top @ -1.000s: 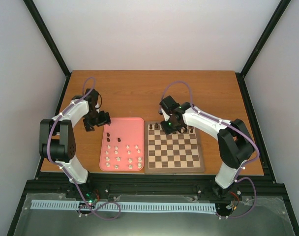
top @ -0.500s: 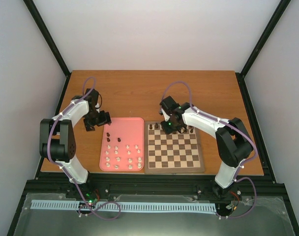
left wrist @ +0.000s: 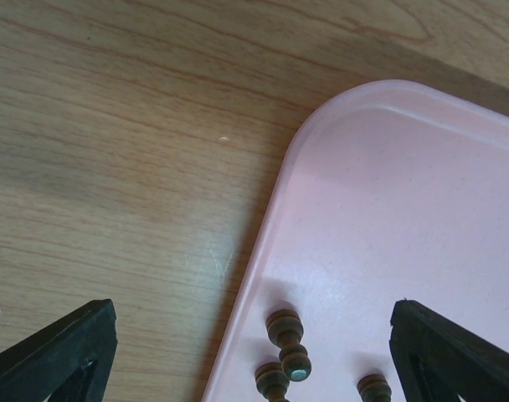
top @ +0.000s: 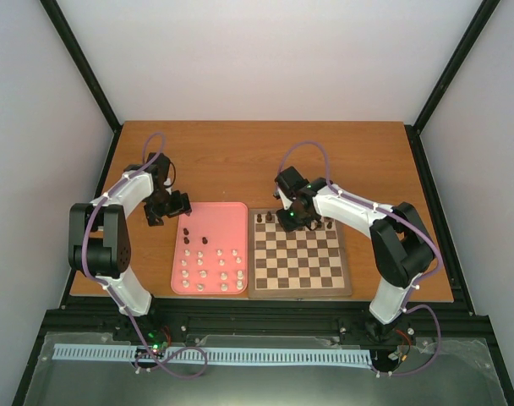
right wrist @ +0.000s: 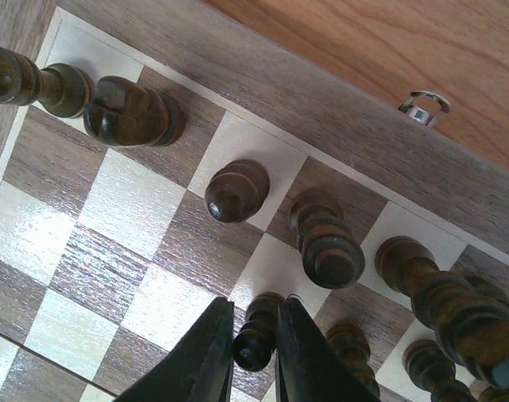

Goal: Set up the chess pieces on the board
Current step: Place the chess piece on the chessboard.

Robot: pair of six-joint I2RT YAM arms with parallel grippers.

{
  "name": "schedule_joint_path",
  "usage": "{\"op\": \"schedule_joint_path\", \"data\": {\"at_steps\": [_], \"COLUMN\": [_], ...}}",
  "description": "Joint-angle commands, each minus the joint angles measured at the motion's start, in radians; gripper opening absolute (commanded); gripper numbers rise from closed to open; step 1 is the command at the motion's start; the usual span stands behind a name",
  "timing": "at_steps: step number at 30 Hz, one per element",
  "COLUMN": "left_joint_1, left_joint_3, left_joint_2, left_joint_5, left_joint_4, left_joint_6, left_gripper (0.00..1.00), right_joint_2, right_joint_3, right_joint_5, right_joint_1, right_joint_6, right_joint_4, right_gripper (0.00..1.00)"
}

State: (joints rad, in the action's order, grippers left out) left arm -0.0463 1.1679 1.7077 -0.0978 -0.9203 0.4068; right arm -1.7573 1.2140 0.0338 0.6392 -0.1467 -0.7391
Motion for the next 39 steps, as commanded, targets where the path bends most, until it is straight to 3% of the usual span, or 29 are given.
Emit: {"op": "schedule_joint_path", "data": {"at_steps": [1, 31, 39], "left_joint_1": [0.002, 0.003, 0.003], "left_joint_3": [0.038, 0.030, 0.036], "left_joint_2": [0.009, 0.013, 0.015], "left_joint_5": [-0.008, -0.016, -0.019], "left_joint_4": [0.007, 0.012, 0.011], "left_joint_6": [-0.017, -0.020, -0.019], "left_gripper": [1.00, 1.00, 1.00], "right_joint_2": [-0.019, 0.006, 0.046], "right_joint_3": [-0.002, 0.003, 0.017], "right_joint_5": [-0.006, -0.028, -0.012], "right_joint_1": [-0.008, -0.008, -0.008], "right_joint_6": [0.002, 0.010, 0.013], "right_joint_4": [0.020, 0.004, -0.021], "right_gripper": [0.15, 0.18, 0.25]}}
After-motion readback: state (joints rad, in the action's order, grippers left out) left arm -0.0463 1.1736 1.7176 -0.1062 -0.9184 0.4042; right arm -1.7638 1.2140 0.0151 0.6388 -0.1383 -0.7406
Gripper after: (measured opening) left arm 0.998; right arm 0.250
